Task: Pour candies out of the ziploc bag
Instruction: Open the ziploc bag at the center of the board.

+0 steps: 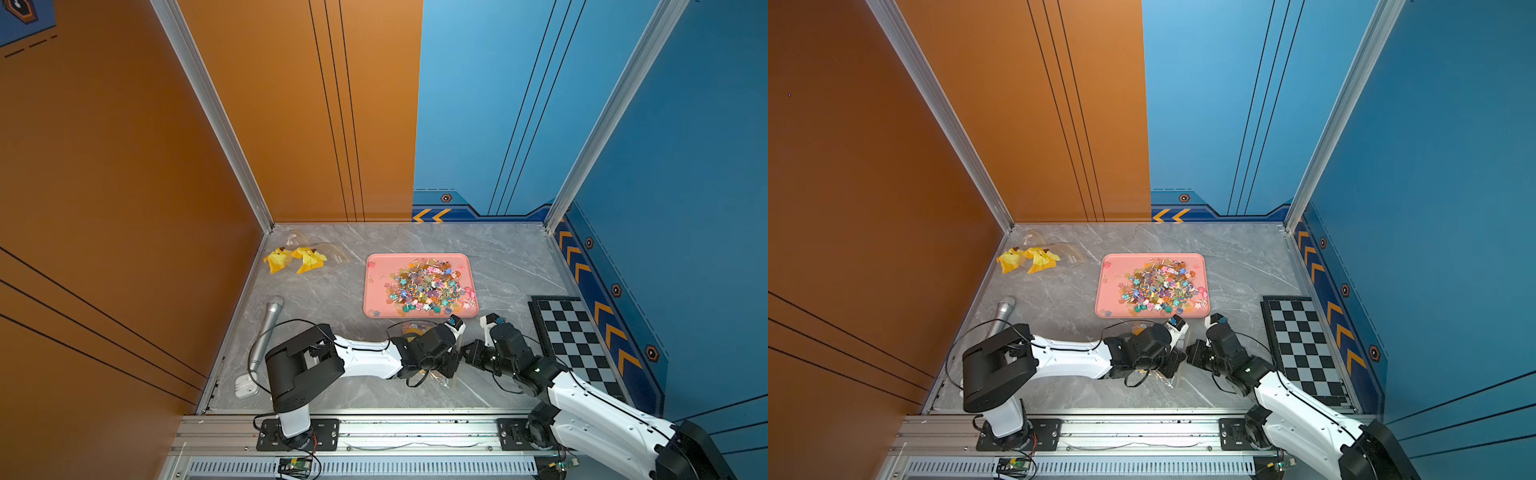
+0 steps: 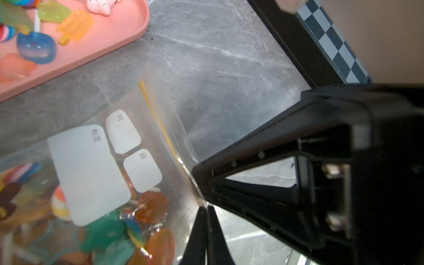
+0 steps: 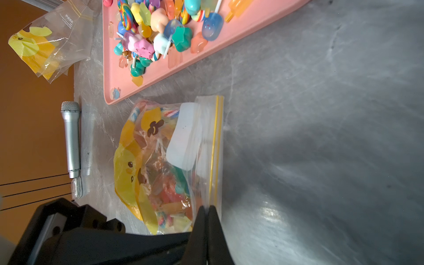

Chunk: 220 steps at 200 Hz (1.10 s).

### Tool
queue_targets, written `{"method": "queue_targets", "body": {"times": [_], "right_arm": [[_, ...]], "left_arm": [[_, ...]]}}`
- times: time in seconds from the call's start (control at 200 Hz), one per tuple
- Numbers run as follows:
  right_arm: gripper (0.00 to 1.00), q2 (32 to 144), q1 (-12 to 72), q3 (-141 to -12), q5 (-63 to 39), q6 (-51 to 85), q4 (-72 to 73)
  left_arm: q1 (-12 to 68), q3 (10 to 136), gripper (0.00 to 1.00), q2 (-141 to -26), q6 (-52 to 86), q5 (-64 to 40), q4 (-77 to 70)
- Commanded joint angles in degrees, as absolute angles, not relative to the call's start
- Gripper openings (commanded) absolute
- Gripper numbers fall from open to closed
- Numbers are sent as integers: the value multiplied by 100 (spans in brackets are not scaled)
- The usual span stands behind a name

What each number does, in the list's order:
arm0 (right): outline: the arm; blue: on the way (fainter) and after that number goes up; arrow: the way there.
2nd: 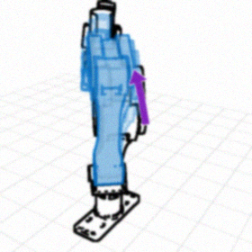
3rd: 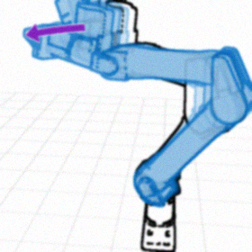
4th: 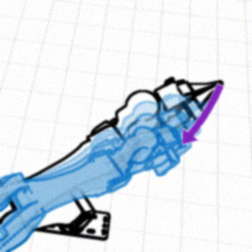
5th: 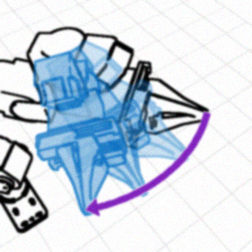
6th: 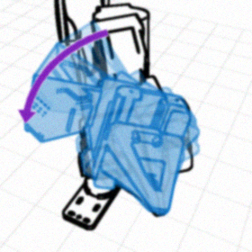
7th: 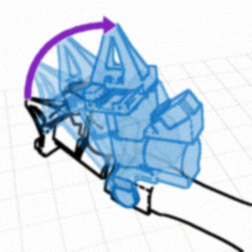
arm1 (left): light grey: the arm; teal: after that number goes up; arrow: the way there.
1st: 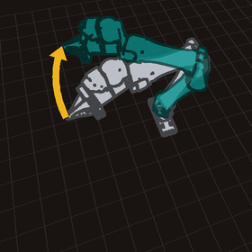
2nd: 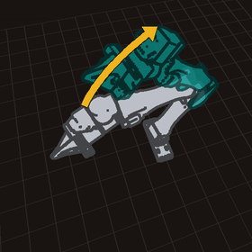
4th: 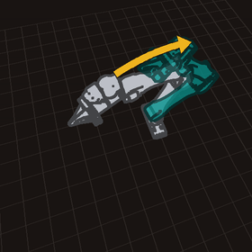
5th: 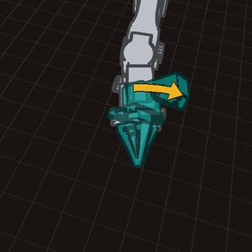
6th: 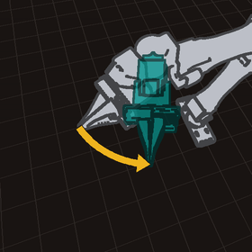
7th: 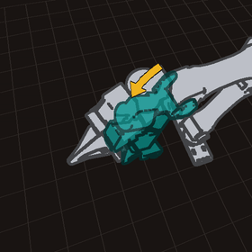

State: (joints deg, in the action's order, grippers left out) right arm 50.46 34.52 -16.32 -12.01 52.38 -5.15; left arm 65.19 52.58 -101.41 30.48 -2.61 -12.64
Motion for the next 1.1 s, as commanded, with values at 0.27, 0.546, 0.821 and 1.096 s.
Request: {"method": "queue_targets", "body": {"times": [0.27,0.546,0.821,1.096], "right_arm": [[0,5299,3480,-1769,-1213,5076,-644],[0,5379,3479,-1807,-1211,5039,-650],[0,5327,3480,-1750,-1204,5056,-662],[0,5256,3489,-1740,-1187,5071,-717]], "left_arm": [[6422,5170,1,-10247,3073,-312,-1213],[6394,5172,0,-10257,3085,-330,-1212],[6373,5143,1,-10273,3153,-309,-1213],[6371,5137,8,-10274,3172,-288,-1207]]}}
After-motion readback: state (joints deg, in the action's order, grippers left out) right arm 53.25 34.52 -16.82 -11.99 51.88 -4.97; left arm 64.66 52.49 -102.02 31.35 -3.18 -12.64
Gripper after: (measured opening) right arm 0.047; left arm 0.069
